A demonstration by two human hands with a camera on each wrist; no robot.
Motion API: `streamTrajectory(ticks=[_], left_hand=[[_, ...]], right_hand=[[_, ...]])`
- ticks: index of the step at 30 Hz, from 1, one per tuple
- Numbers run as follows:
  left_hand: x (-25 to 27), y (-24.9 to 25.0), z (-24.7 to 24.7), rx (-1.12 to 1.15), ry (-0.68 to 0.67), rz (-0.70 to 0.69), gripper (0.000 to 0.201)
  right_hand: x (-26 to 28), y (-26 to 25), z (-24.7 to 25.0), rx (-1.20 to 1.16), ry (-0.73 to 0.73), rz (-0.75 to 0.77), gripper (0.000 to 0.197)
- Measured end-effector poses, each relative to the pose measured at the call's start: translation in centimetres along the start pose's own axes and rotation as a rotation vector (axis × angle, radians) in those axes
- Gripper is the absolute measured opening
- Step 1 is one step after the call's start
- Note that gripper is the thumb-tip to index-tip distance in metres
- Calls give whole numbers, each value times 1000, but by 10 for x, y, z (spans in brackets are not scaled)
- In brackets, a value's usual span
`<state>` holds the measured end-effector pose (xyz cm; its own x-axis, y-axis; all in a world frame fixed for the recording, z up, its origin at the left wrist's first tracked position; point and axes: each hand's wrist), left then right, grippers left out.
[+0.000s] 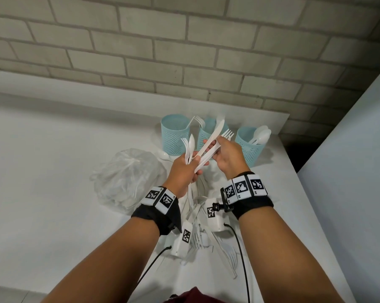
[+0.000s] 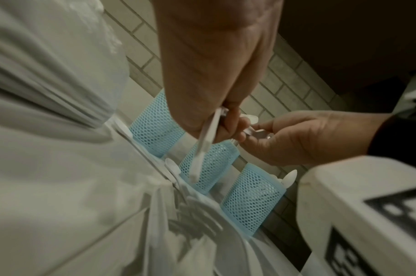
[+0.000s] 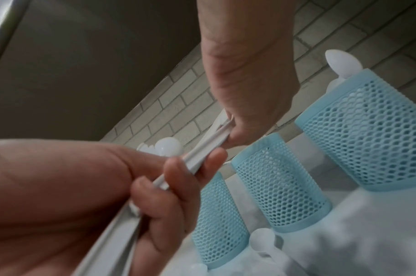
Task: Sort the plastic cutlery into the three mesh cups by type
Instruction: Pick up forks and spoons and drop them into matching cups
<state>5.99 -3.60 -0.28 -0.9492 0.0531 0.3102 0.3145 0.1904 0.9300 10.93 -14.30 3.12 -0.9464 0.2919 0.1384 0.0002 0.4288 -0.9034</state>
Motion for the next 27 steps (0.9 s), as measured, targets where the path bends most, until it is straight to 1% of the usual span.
streamTrajectory(ticks=[2, 5, 7, 8, 9, 11, 12, 14, 16, 19, 22, 25, 27], left_hand=[[1, 2, 0, 40, 0, 32, 15], [-3, 1, 5, 91, 11, 86, 15], [-5, 0, 8, 86, 36, 110, 14], [-6, 0, 9, 67, 48, 115, 14], [-7, 0, 10, 30, 58, 115, 15], [-8, 1, 9, -64, 64, 102, 16], [-8, 0, 7, -100, 65, 97, 16], [-9, -1, 5, -148, 71, 84, 14], [-8, -1, 3, -202, 71, 47, 14], [-7, -1, 2, -291, 75, -15, 20], [-8, 0, 1, -322, 88, -51, 28], [-6, 2, -2, -293, 92, -75, 32], [-4, 2, -2, -284, 101, -76, 32]], right_hand=[[-2, -1, 2, -36, 64, 20, 16], [-8, -6, 7, -76, 199, 148, 23], [-10, -13, 9, -68, 231, 252, 19], [-10, -17, 9, -58, 218, 281, 15], [-9, -21, 9, -47, 187, 289, 12], [-4, -27, 6, 27, 56, 264, 7], [-1, -28, 5, 96, -31, 243, 6], [4, -26, 1, 250, -191, 192, 9], [10, -24, -2, 391, -312, 163, 10], [18, -20, -8, 577, -465, 209, 9], [21, -16, -12, 774, -516, 321, 18], [18, -12, -13, 891, -478, 419, 18], [14, -10, -12, 933, -448, 463, 22]])
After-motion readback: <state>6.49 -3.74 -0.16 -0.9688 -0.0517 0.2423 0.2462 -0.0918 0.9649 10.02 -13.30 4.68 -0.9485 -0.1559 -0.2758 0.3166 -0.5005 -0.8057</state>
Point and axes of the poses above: each hand's wrist, its own x-axis away from the middle knuckle, its own z-axis out of the back of the hand, y = z × x, and after that the axes turned 10 degrees about z, right-handed
